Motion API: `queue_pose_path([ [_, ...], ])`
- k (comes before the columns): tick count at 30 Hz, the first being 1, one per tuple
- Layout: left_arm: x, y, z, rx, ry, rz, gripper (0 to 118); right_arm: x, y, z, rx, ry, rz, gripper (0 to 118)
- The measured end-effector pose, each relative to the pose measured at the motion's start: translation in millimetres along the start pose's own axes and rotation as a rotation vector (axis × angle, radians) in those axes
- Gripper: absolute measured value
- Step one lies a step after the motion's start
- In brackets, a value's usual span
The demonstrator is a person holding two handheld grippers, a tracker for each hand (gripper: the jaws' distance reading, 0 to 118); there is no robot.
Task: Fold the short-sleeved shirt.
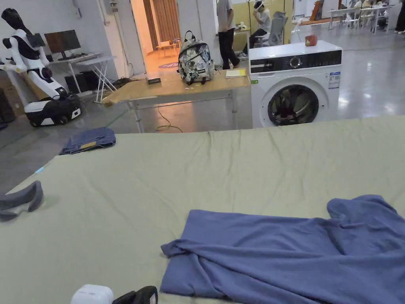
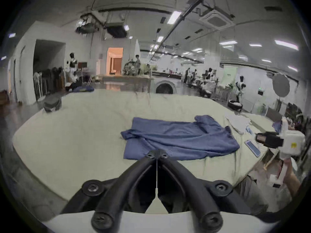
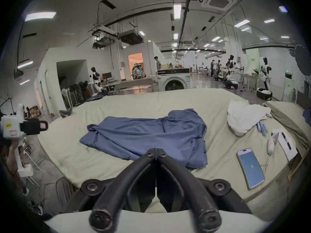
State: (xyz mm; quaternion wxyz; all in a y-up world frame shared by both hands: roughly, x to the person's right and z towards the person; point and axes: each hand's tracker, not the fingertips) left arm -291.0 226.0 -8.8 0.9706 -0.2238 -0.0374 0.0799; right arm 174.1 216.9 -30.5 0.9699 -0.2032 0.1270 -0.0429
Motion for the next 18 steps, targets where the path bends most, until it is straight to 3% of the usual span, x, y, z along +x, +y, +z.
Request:
queue_pose_path([
  [2,-16,4,-18,-0.037,-0.018,0.063,36,0,-2,1,-0.005,0.003,-0.014,0],
  [3,-20,7,-26,-0.062,-0.017,0.089,40,4,-5,0,-0.01,0.005,-0.028,0],
  [8,-32,14,-90,-0.145,0.047,-0.02,43,16,-19,-6,-0.057,-0.005,-0.102,0],
  [12,-48,11,-164,-0.287,0.001,0.091,47,33,-28,-12,-0.083,-0.012,-0.143,0],
  [16,-49,1,-215,-0.386,0.122,-0.02,47,51,-32,-10,-0.091,-0.045,-0.168,0],
  [18,-53,-5,-233,-0.47,0.149,0.011,47,60,-34,-10,-0.104,-0.073,-0.196,0],
])
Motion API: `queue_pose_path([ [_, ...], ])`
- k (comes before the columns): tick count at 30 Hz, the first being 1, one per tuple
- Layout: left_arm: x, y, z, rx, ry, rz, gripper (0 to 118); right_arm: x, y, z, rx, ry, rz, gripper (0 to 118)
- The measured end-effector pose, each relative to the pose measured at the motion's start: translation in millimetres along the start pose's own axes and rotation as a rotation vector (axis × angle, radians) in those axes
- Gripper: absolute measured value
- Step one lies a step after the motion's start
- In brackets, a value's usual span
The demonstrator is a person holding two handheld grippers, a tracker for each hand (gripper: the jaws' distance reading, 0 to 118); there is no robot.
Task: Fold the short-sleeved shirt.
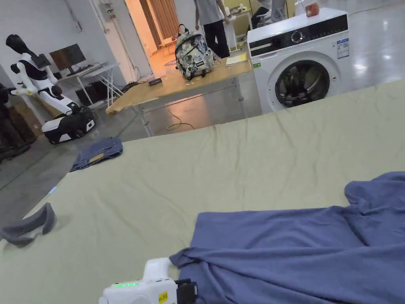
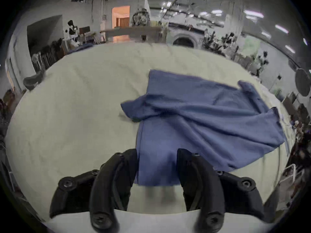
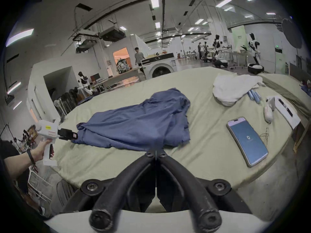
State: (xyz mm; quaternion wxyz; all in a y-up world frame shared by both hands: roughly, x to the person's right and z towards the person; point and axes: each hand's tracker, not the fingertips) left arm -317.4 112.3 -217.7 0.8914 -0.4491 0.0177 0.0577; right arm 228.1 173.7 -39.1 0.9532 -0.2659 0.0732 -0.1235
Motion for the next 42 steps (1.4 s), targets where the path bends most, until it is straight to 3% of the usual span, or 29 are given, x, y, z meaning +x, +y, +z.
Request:
queue_pose_path([
  [4,-11,-5,-17,0.025,0.014,0.05,43,19,-3,-3,-0.017,-0.046,-0.062,0],
  [6,10,-9,-8,0.014,0.062,-0.023,33,25,-4,-6,-0.02,-0.05,-0.093,0],
  [9,11,-2,-9,0.024,0.079,-0.088,1,30,-4,-12,-0.041,-0.057,-0.089,0],
  [12,9,-1,-16,0.0,0.06,-0.081,0,31,1,-18,-0.044,-0.062,-0.056,0],
  [13,3,-1,-25,-0.015,0.056,-0.075,0,29,7,-26,-0.044,-0.067,-0.057,12],
  [15,0,1,-26,-0.031,0.048,-0.075,0,21,17,-39,-0.044,-0.072,-0.058,47],
  [17,3,1,-25,-0.042,0.047,-0.086,0,20,26,-65,-0.087,-0.061,-0.062,53],
  [18,4,1,-24,-0.043,0.051,-0.1,0,22,30,-84,-0.118,-0.052,-0.077,64],
  [20,4,1,-25,-0.046,0.053,-0.114,0,26,30,-114,-0.154,-0.055,-0.121,64],
  [23,11,-2,-19,-0.045,0.048,-0.112,0,43,19,-162,-0.224,-0.173,-0.224,63],
  [24,11,-3,-19,-0.046,0.045,-0.107,0,50,11,-174,-0.273,-0.172,-0.257,57],
  [26,12,-3,-20,-0.05,0.039,-0.106,0,39,10,-156,-0.165,-0.192,-0.207,36],
  [27,12,-4,-19,-0.045,0.037,-0.108,0,36,10,-150,-0.184,-0.18,-0.205,20],
  [28,11,-4,-18,-0.04,0.033,-0.109,0,31,10,-147,-0.183,-0.179,-0.207,13],
  [31,0,0,-7,-0.021,-0.026,-0.084,0,33,17,-142,-0.17,-0.178,-0.206,8],
  [33,-6,-3,18,0.087,-0.052,-0.071,0,32,26,-131,-0.138,-0.163,-0.22,7],
  [35,-11,-7,45,0.18,-0.005,-0.078,0,24,34,-117,-0.107,-0.198,-0.19,6],
  [39,-18,-20,91,0.218,-0.05,-0.057,0,18,40,-106,-0.127,-0.184,-0.195,6],
  [42,-31,-49,121,0.248,-0.065,-0.033,0,7,37,-85,-0.119,-0.16,-0.15,6],
])
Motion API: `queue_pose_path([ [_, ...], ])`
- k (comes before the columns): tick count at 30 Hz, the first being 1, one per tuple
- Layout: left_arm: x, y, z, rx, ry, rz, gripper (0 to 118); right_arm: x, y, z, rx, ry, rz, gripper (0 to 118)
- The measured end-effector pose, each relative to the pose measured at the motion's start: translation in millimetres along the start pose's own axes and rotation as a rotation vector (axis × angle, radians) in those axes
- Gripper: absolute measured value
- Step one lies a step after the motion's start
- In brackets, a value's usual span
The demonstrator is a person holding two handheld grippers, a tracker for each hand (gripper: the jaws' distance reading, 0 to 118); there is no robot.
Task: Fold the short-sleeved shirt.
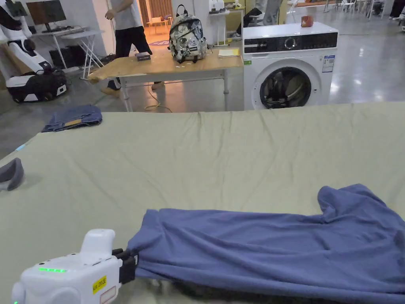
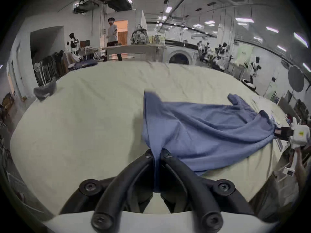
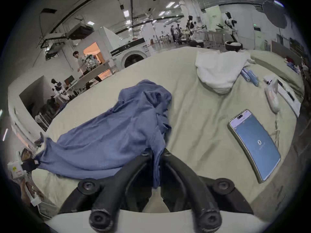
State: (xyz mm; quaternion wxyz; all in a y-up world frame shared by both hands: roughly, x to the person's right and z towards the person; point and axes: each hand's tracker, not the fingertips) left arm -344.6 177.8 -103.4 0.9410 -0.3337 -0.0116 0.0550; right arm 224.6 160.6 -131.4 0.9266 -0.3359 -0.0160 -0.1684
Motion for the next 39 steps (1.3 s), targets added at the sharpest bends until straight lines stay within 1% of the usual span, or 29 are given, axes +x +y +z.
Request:
queue_pose_path([
  [2,-7,-22,21,-0.012,0.011,0.033,0,-5,-5,16,-0.001,0.009,0.06,6],
  [5,-17,-59,44,-0.039,0.002,0.083,0,-8,-21,37,-0.007,0.014,0.114,6],
  [6,-18,-71,49,-0.059,-0.003,0.126,0,-8,-28,43,-0.017,0.015,0.118,6],
  [8,-20,-88,54,-0.056,-0.004,0.128,0,-5,-40,52,-0.027,0.011,0.131,6],
  [10,-19,-100,58,-0.038,-0.011,0.122,0,0,-50,55,-0.042,-0.013,0.138,6],
  [11,-21,-103,59,-0.031,-0.013,0.14,0,2,-55,56,-0.045,-0.022,0.14,6],
  [13,-25,-105,60,-0.017,-0.045,0.201,0,8,-60,53,-0.053,-0.031,0.123,5],
  [14,-26,-103,59,-0.028,-0.045,0.193,0,10,-60,51,-0.072,-0.027,0.107,6],
  [15,-27,-102,59,-0.034,-0.046,0.181,0,11,-59,46,-0.097,-0.039,0.1,13],
  [16,-24,-99,60,-0.044,-0.04,0.151,1,11,-60,45,-0.098,-0.053,0.1,36],
  [17,-19,-96,61,-0.051,-0.008,0.094,4,15,-60,43,-0.096,-0.098,0.118,58],
  [18,-13,-94,64,-0.05,0.021,0.047,5,18,-61,43,-0.093,-0.096,0.126,65],
  [21,7,-89,79,0.01,0.069,-0.064,10,23,-61,58,-0.063,-0.081,0.141,65],
  [22,14,-87,88,0.07,0.054,-0.08,15,21,-60,68,-0.019,-0.083,0.172,65],
  [23,21,-85,98,0.11,0.043,-0.077,23,18,-60,76,0.02,-0.074,0.202,65],
  [24,27,-82,108,0.166,0.042,-0.075,35,12,-59,87,0.071,-0.066,0.249,65],
  [25,33,-78,116,0.218,0.038,-0.072,50,9,-59,96,0.116,-0.062,0.29,65],
  [26,39,-74,125,0.279,0.029,-0.069,57,1,-59,106,0.167,-0.055,0.335,65],
  [27,46,-69,135,0.323,0.025,-0.057,59,-8,-58,116,0.208,-0.037,0.373,65],
  [30,60,-57,151,0.402,0.018,-0.03,59,-35,-55,134,0.299,0.024,0.417,65],
  [32,69,-51,158,0.424,0.023,0.004,59,-48,-53,138,0.324,0.052,0.413,64],
  [33,71,-49,159,0.397,0.027,0.017,59,-55,-52,137,0.316,0.058,0.415,64],
  [35,73,-50,160,0.409,-0.021,0.025,58,-65,-50,134,0.313,0.078,0.429,64],
  [36,76,-52,161,0.436,-0.033,0.019,55,-69,-51,132,0.317,0.091,0.44,60],
  [37,78,-53,161,0.44,-0.014,0.013,41,-72,-51,130,0.317,0.098,0.444,44],
  [38,81,-53,161,0.432,-0.008,-0.011,25,-75,-50,127,0.305,0.11,0.448,22],
  [39,84,-53,160,0.427,0.0,-0.037,6,-77,-50,125,0.295,0.118,0.448,3],
])
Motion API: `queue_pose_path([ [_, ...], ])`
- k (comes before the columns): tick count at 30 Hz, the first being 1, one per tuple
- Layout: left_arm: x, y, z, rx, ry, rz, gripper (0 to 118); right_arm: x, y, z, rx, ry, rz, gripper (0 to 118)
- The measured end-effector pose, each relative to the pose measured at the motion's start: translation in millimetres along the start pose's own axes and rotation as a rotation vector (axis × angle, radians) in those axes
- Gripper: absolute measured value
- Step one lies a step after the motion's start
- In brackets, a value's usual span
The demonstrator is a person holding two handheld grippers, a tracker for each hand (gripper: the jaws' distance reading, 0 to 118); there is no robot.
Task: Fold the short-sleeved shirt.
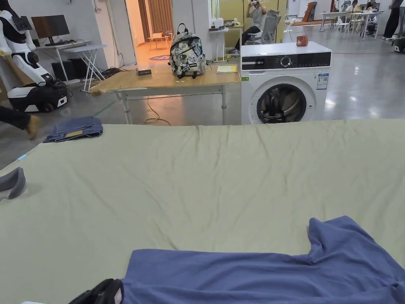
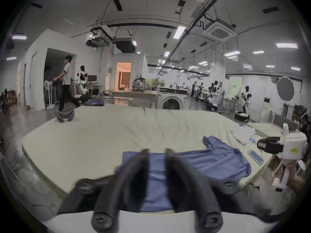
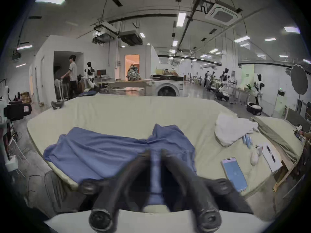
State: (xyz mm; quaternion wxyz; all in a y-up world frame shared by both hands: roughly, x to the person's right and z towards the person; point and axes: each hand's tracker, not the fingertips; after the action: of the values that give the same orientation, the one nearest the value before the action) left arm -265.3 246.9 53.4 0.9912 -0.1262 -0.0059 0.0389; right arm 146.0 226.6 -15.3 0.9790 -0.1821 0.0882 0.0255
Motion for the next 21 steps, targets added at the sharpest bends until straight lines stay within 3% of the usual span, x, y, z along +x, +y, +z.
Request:
queue_pose_path([
  [1,1,-1,0,-0.014,0.003,-0.01,0,-1,-1,-1,0.0,0.002,-0.004,0],
  [3,3,-2,1,-0.007,-0.017,-0.023,0,-3,-1,-3,-0.001,0.048,-0.017,0],
  [11,-14,9,-30,-0.085,-0.011,0.05,0,-6,-1,-9,0.003,0.062,0.026,0],
  [18,-60,25,-146,-0.342,-0.064,0.182,0,12,-15,-23,-0.039,0.095,-0.042,0],
  [20,-80,21,-190,-0.419,-0.05,0.251,15,21,-19,-29,-0.061,0.097,-0.063,0],
  [21,-92,17,-213,-0.437,-0.05,0.29,28,26,-21,-32,-0.075,0.091,-0.069,0],
])
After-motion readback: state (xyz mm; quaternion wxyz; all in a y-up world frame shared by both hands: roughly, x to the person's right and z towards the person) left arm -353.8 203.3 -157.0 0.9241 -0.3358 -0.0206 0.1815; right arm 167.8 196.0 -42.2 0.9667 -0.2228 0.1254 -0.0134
